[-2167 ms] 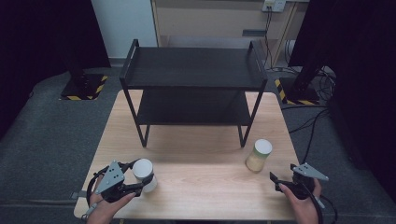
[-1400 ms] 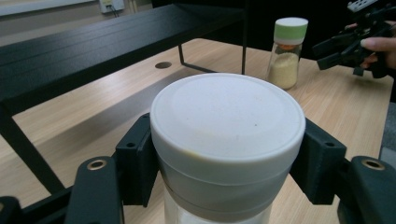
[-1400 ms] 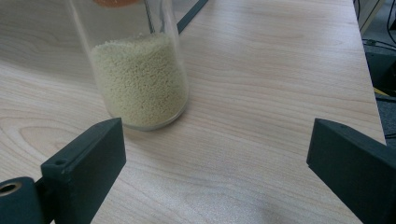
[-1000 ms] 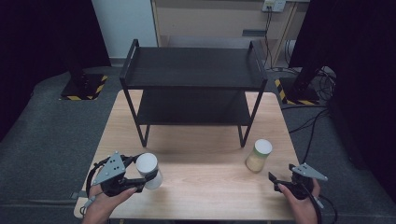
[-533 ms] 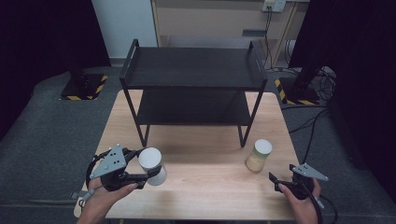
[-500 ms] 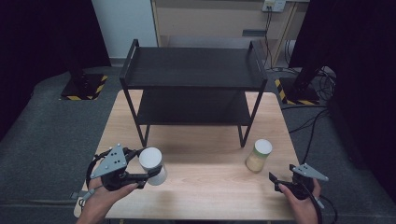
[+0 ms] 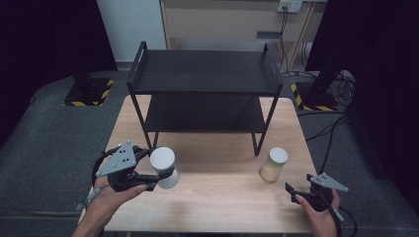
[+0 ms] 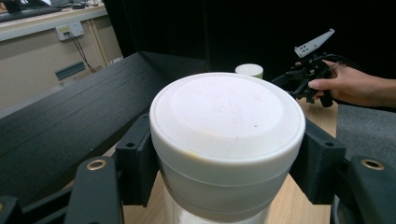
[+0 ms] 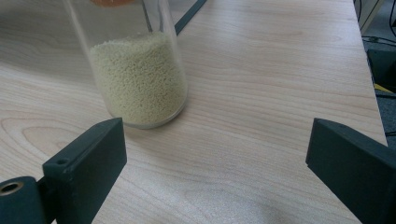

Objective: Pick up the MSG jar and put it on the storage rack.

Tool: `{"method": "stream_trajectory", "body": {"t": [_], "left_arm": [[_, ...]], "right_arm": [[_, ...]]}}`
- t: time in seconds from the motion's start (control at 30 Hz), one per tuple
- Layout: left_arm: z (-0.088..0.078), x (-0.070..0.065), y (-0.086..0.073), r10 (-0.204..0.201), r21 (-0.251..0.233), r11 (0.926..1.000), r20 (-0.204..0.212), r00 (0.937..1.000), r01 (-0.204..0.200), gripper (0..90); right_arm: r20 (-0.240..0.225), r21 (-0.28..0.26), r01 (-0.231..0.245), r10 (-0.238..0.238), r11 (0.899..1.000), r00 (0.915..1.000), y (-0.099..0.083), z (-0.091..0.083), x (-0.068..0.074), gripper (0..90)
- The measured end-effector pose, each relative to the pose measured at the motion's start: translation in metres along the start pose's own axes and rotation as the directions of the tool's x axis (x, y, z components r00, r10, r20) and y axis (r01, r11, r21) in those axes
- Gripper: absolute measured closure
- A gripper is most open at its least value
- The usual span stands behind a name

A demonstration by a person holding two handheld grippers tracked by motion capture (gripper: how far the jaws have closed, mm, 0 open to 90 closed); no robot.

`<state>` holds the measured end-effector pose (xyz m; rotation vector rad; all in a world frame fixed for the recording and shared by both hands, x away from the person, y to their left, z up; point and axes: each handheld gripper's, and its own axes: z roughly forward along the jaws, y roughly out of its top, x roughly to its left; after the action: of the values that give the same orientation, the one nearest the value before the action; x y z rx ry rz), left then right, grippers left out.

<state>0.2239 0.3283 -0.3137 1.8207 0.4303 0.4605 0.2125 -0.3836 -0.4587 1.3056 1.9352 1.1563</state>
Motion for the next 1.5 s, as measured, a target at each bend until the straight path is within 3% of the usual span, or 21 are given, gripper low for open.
{"method": "stream_trajectory", "body": {"t": [0.23, 0.5, 0.73, 1.03, 1.5], "left_arm": [[0.0, 0.005, 0.011, -0.004, 0.001, 1.0, 0.025, 0.9997, 0.004, 32.9], [0.002, 0.01, 0.033, 0.018, 0.007, 0.9998, 0.055, 0.9983, -0.018, 32.9], [0.003, 0.018, 0.049, 0.012, -0.002, 0.9999, 0.08, 0.9967, -0.012, 32.9], [0.004, 0.022, 0.07, 0.023, 0.015, 0.9996, 0.086, 0.996, -0.025, 32.9], [0.005, 0.031, 0.089, 0.012, 0.018, 0.9998, 0.094, 0.9955, -0.013, 32.9]], "right_arm": [[-0.003, 0.001, -0.001, 0.001, 1.0, 1.0, 0.0, 0.0, 0.0, 5.6], [-0.008, 0.001, 0.001, -0.001, 1.0, 1.0, 0.0, 0.0, 0.001, 5.7], [-0.008, 0.001, -0.002, 0.002, 1.0, 1.0, 0.0, 0.0, 0.001, 5.7], [-0.009, 0.002, -0.004, 0.004, 1.0, 0.9999, 0.0, 0.0, 0.001, 5.8], [-0.009, -0.001, -0.008, 0.008, 1.0, 0.9999, 0.0, -0.001, 0.0, 5.8]]}}
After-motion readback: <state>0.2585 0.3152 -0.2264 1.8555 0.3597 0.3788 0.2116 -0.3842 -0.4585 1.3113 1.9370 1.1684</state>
